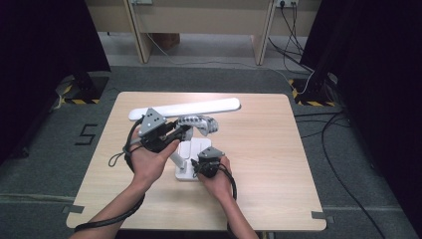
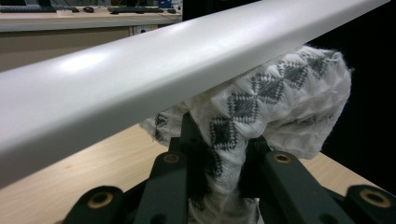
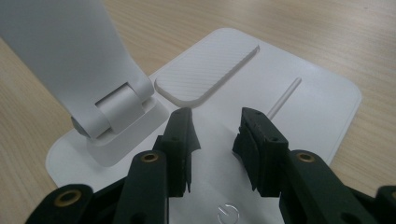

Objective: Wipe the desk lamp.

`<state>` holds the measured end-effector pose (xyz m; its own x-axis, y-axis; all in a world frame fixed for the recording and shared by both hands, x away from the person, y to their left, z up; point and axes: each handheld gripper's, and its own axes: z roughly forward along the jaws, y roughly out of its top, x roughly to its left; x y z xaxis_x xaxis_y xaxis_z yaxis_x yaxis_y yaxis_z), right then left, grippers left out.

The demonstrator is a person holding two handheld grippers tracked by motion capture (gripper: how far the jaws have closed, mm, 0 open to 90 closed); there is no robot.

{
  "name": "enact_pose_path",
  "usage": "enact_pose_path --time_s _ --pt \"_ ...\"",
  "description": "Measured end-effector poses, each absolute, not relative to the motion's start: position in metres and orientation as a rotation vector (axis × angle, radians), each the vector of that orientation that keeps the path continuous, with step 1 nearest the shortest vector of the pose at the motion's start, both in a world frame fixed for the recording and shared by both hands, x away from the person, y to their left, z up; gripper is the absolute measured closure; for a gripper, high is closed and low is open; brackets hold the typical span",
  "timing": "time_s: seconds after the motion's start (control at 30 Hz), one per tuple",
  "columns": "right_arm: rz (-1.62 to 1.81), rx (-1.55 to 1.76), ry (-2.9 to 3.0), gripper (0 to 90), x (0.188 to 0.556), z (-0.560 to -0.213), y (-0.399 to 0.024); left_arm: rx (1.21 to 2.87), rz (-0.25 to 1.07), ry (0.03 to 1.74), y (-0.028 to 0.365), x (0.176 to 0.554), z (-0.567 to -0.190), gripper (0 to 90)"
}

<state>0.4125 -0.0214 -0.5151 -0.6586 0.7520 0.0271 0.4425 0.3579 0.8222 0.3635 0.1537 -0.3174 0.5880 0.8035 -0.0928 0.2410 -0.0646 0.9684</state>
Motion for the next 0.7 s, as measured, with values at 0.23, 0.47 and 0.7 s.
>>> enact_pose_path --time_s 0.23,0.47,0.7 --pt "1.209 1.049 2.269 64.7 0.413 -0.515 -0.021 1.599 0.584 0.910 0.162 0.361 -0.320 76.3" --pt "1.208 1.048 2.270 64.7 0.413 -0.515 -0.021 1.598 0.589 0.915 0.166 0.360 -0.320 76.3" --pt "1.207 1.047 2.269 64.7 0.412 -0.515 -0.021 1.596 0.591 0.919 0.172 0.360 -0.322 76.3"
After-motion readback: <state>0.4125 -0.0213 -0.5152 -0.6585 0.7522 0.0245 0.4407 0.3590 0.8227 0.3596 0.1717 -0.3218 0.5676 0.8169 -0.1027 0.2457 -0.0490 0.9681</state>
